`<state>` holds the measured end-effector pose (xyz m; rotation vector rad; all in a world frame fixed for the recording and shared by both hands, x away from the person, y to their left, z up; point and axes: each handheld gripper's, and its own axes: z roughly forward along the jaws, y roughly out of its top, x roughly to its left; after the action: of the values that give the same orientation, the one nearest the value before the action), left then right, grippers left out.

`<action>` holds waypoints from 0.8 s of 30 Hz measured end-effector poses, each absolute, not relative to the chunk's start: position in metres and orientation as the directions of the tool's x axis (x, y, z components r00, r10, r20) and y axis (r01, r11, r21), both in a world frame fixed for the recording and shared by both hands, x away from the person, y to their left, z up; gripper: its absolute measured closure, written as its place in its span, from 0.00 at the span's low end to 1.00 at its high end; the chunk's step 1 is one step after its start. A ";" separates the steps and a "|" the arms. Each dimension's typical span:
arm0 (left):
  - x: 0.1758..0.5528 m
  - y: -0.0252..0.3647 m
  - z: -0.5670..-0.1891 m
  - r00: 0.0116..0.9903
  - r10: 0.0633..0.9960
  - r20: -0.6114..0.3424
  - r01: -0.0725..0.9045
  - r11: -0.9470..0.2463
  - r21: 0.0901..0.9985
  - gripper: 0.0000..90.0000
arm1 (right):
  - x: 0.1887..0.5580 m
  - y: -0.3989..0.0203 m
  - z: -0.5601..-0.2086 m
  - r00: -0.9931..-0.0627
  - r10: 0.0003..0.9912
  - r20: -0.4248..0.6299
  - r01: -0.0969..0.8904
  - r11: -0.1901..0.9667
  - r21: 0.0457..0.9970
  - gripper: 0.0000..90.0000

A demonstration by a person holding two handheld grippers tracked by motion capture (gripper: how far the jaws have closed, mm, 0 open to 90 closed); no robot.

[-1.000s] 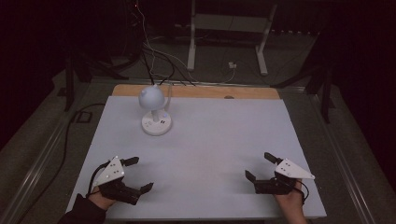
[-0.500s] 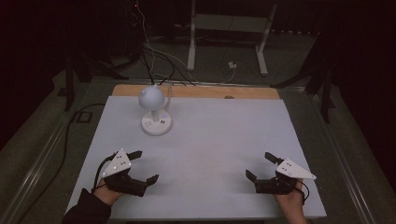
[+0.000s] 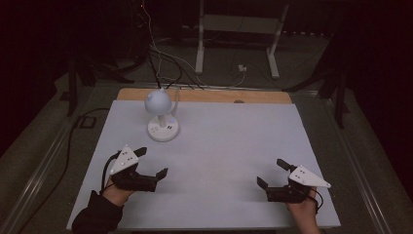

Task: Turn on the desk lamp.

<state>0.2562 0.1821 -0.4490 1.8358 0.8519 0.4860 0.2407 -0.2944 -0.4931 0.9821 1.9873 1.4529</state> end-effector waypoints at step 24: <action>0.289 0.147 -0.444 0.448 0.892 -0.058 0.407 -0.146 0.902 0.00 | 0.241 -0.295 -0.493 -0.625 0.779 0.039 0.269 0.168 0.948 0.00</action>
<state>0.2891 0.1467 -0.4442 1.7444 1.1206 0.6365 0.2411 -0.2954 -0.4931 0.9885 1.9881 1.4641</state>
